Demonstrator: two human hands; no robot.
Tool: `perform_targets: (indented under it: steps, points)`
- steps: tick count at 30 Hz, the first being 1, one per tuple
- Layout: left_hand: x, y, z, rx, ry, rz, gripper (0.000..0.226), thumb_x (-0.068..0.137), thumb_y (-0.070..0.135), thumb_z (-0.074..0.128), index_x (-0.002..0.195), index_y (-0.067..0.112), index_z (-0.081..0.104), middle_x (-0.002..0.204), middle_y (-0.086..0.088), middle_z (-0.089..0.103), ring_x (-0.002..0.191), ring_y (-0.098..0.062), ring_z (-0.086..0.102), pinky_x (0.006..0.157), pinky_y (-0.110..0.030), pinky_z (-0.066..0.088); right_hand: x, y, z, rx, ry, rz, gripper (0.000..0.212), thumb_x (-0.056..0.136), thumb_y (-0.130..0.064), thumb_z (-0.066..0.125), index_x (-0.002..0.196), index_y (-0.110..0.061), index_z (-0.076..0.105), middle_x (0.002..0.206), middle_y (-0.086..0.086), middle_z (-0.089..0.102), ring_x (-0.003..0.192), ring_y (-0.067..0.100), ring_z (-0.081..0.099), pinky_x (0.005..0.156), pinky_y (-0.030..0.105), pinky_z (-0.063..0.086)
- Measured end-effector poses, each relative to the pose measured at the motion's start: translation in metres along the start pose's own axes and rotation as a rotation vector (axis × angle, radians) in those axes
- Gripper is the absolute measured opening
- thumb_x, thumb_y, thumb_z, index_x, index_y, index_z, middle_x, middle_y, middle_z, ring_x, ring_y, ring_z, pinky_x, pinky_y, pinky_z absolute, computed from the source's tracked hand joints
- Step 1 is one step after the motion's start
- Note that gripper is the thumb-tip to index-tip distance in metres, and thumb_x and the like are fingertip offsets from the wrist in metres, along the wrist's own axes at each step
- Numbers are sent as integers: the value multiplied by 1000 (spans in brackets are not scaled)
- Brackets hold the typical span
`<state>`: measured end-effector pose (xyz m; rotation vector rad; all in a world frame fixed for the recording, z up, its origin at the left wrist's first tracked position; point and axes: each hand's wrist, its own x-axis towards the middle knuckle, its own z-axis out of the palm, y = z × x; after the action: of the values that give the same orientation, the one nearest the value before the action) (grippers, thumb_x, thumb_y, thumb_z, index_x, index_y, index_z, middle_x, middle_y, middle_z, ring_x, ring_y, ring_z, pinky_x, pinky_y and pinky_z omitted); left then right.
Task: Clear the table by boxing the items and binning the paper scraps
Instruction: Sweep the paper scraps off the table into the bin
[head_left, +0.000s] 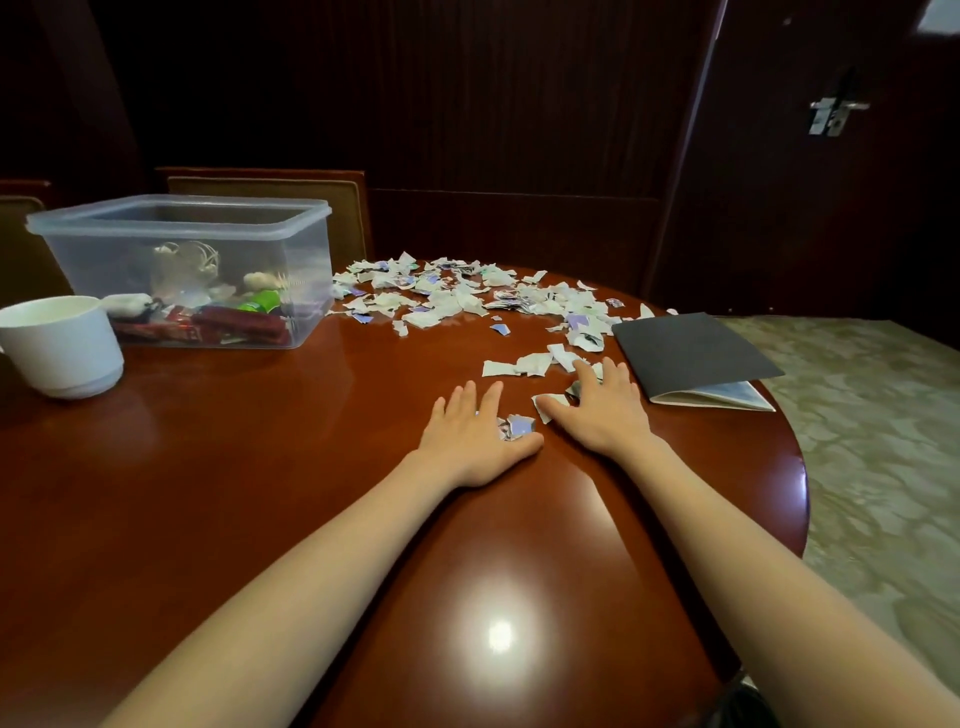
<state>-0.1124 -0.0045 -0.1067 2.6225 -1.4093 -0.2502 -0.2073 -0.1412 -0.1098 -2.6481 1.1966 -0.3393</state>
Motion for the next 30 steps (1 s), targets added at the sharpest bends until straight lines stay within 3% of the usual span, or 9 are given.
perform_targets:
  steps: [7,11,15,18,21,24,26,28,30]
  points:
    - [36,-1,1,-20,43,9,89,85,72,31,151,23,-1,159,-10,-2,147,-26,0,118,-43,3,37,7,0,-24,-132,-12,96,72,-80,43,149,-34,9,159,8,-2,146,32,-6,114,54,0]
    - [54,-4,2,-194,108,53,78,90,64,33,151,26,3,159,-5,3,147,-22,2,118,-43,6,55,10,-3,5,-192,-150,88,76,-72,48,148,-34,13,159,0,8,146,23,5,114,56,1]
    - [80,-8,-1,-402,193,14,64,95,51,33,150,24,14,158,-3,14,146,-22,13,118,-44,14,47,7,-4,34,-245,-332,73,84,-62,49,146,-31,25,155,-5,22,144,15,17,117,45,8]
    - [93,-5,-6,-391,146,31,54,97,47,28,148,27,23,157,2,20,144,-18,17,117,-45,11,31,6,-9,174,-261,-410,58,88,-46,56,141,-27,39,149,-6,36,136,12,34,113,33,23]
    - [93,-4,-9,-394,66,156,47,100,43,23,144,30,33,154,8,26,143,-12,21,117,-44,5,19,5,-13,333,-256,-410,47,88,-26,61,134,-24,50,141,-5,48,128,10,44,104,24,31]
    - [86,-10,-12,-604,-11,198,57,83,62,27,125,36,54,143,5,45,132,-17,38,114,-47,21,11,3,-12,659,-263,-349,41,84,-4,61,122,-18,60,125,-2,61,115,8,56,102,28,44]
    - [78,-11,-15,-753,-21,166,61,69,65,32,106,30,66,130,-3,56,119,-20,47,105,-42,30,8,2,-14,842,-182,-298,33,83,-1,60,112,-18,63,111,-4,66,105,8,62,94,26,50]
    - [72,-10,-17,-841,-31,168,52,75,55,31,94,24,69,118,-5,61,113,-21,50,101,-39,31,4,3,-17,917,-59,-251,25,87,-5,57,106,-18,64,102,-9,65,98,8,61,85,19,49]
    - [69,-12,-15,-872,-42,203,45,87,48,32,90,24,70,107,-2,68,112,-21,54,105,-40,30,0,5,-19,921,33,-184,24,91,-9,52,109,-18,64,107,-9,62,98,6,57,75,10,46]
